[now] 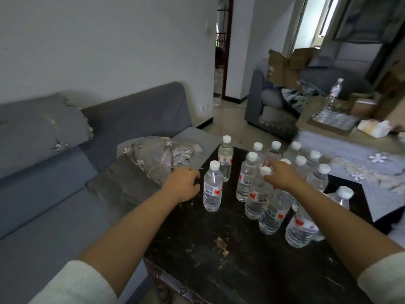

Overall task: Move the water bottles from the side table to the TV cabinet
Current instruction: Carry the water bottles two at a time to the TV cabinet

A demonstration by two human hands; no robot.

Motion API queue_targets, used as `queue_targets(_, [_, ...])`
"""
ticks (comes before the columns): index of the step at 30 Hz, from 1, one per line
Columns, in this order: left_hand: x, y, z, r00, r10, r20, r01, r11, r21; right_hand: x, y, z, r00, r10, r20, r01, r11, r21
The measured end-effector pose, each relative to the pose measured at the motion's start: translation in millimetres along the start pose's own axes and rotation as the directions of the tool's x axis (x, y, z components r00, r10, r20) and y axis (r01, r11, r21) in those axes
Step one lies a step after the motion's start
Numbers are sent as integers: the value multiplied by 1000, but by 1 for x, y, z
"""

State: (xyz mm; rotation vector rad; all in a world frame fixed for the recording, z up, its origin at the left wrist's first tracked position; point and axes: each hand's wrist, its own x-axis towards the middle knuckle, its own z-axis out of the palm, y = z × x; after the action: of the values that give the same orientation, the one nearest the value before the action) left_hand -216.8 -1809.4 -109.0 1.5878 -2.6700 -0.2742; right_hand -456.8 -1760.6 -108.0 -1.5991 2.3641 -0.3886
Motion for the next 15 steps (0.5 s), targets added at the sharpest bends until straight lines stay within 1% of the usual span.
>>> queue_targets(2, [24, 6, 2, 999, 40, 7, -39, 999, -35, 15, 3, 2, 1000, 12, 28, -11, 1000, -19])
queue_targets(5, [58, 12, 6, 998, 51, 31, -49, 996, -73, 40, 9, 7, 993, 21, 115, -14, 998, -64])
queue_targets(9, [101, 17, 8, 990, 82, 117, -79, 996, -33, 67, 17, 15, 973, 22, 228, 14, 988, -156])
queue_targets(11, [119, 19, 10, 981, 110, 159, -111, 994, -3, 77, 19, 21, 973, 25, 230, 16, 984, -177])
queue_targets(15, [140, 22, 23, 966, 130, 225, -141, 990, 32, 93, 19, 31, 982, 31, 187, 11, 975, -224])
